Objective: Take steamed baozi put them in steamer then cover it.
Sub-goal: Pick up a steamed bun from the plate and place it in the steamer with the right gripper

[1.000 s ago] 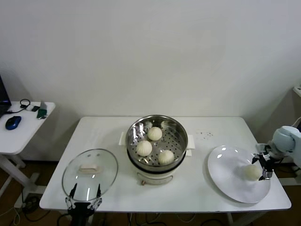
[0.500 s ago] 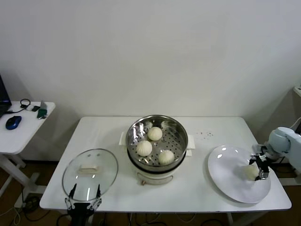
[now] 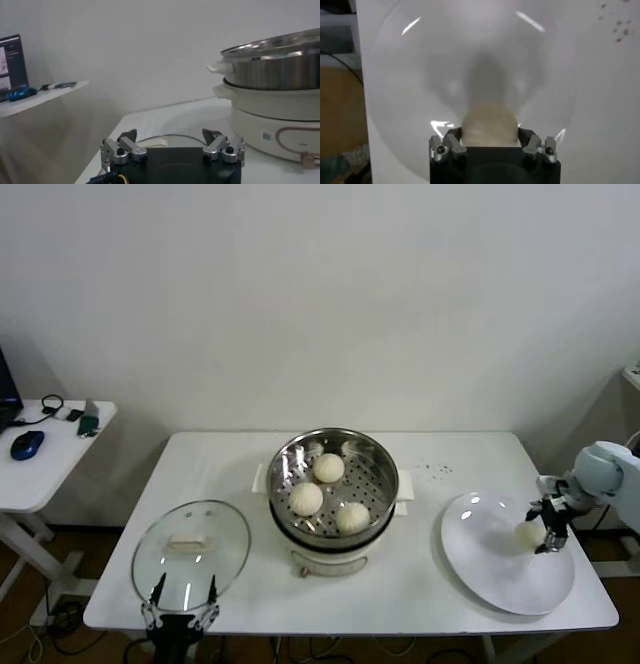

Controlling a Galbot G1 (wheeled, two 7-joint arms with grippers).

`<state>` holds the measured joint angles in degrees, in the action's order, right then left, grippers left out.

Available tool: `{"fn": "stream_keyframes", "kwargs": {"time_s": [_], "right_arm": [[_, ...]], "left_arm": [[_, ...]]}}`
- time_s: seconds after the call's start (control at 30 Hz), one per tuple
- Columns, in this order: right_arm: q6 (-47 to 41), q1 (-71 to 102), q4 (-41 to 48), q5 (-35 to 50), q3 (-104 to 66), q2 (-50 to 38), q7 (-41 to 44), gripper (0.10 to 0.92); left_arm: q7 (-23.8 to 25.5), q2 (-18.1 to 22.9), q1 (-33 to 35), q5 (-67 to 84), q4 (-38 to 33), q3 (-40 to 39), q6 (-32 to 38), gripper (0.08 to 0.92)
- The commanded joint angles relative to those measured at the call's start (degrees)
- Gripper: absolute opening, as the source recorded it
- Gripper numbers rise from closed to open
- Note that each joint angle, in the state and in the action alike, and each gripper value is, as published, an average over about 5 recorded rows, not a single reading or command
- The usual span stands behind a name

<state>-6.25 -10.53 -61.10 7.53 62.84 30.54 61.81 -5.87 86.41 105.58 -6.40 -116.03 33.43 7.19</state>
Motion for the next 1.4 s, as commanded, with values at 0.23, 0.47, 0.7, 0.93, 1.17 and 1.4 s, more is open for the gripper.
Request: {"fn": "stream_keyframes", "kwargs": {"time_s": [0.23,0.47,0.7,0.93,1.17,1.4], "right_arm": [[-7.3,-40.6,-4.4,37.3,34.9,16.8,-4.6,0.729],[-9.9,-44.4,-7.3,46.4,37.3,25.9,-7.2,0.729],[-10.6,-46.5,-8.3,50.9,39.9,33.9,-8.3,0.729],[-11.1,-42.9,-8.5,50.6,40.7,40.1,-9.1,0.729],[-11.6,-37.5,-7.1,47.3,41.2,43.4,-9.9,0.729],[-11.9,-33.5,-6.0,43.7,41.7,43.8,-10.2,0.729]], "left_arm": [[0.1,-0.2,0.2,0.0,-0.9,-1.0,0.5,0.823],[0.2,-1.3,0.3,0.1,-1.0,-1.5,0.7,0.823],[0.3,-1.7,0.6,0.1,-0.6,-2.0,1.2,0.823],[0.3,-1.8,0.3,0.4,-0.7,-2.0,1.2,0.823],[0.3,-2.0,-0.1,1.0,-0.7,-1.7,1.0,0.823],[0.3,-2.9,-0.2,1.5,-0.3,-1.3,1.1,0.823]]}}
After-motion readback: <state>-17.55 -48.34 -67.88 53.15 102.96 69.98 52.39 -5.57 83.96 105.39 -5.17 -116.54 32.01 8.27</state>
